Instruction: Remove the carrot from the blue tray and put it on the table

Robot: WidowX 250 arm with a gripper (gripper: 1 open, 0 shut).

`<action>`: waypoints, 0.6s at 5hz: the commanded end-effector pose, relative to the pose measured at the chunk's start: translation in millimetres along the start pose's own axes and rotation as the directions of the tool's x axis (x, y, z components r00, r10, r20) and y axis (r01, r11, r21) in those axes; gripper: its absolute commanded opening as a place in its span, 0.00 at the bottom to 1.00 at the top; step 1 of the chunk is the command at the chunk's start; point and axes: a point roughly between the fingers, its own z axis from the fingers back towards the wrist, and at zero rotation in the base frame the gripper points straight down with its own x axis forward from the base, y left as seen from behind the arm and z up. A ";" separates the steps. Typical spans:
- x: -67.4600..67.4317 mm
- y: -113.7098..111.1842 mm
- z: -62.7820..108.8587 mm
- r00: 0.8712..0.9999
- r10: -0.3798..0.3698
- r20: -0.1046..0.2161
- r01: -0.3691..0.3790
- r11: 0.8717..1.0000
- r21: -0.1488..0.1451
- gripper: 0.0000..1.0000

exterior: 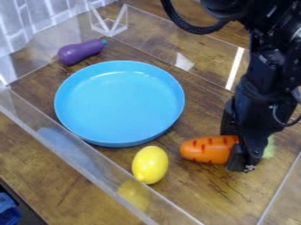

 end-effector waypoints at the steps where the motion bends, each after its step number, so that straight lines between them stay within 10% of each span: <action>1: 8.7 15.8 16.3 0.998 0.023 0.063 -0.026 0.999 0.045 0.00; 2: 9.9 17.5 10.7 0.998 0.026 0.066 -0.029 0.998 0.047 1.00; 3: 7.9 20.8 10.7 0.996 0.035 0.077 -0.039 0.998 0.055 1.00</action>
